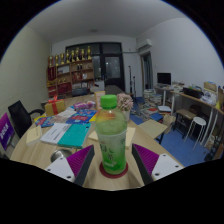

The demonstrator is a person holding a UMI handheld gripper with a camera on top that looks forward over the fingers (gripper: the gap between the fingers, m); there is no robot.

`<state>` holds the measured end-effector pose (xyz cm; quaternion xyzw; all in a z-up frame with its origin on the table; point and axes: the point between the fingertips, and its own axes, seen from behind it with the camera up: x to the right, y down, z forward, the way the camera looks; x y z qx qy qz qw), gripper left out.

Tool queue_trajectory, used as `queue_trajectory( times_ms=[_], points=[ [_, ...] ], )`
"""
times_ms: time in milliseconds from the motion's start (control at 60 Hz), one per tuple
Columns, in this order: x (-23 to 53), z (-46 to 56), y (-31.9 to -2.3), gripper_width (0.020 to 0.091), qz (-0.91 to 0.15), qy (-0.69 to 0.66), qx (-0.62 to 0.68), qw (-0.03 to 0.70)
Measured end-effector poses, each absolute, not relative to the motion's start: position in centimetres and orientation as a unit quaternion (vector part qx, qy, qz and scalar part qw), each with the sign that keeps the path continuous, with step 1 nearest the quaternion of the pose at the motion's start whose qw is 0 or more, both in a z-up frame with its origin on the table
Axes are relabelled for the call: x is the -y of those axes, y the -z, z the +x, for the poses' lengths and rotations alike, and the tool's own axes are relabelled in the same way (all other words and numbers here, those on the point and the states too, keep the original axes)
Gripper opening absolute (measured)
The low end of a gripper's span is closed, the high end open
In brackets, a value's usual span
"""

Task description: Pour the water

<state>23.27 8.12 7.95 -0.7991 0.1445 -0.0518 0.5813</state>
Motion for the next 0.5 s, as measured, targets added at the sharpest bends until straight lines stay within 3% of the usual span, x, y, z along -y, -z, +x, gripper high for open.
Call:
queue_trajectory(
  times_ms=[100, 500],
  points=[
    [-4.5, 22.6, -9.0, 0.0825, -0.803, 0.054, -0.147, 0.575],
    [11.1, 8.3, -20.7, 0.0827, -0.798, 0.064, -0.15, 0.58]
  ],
)
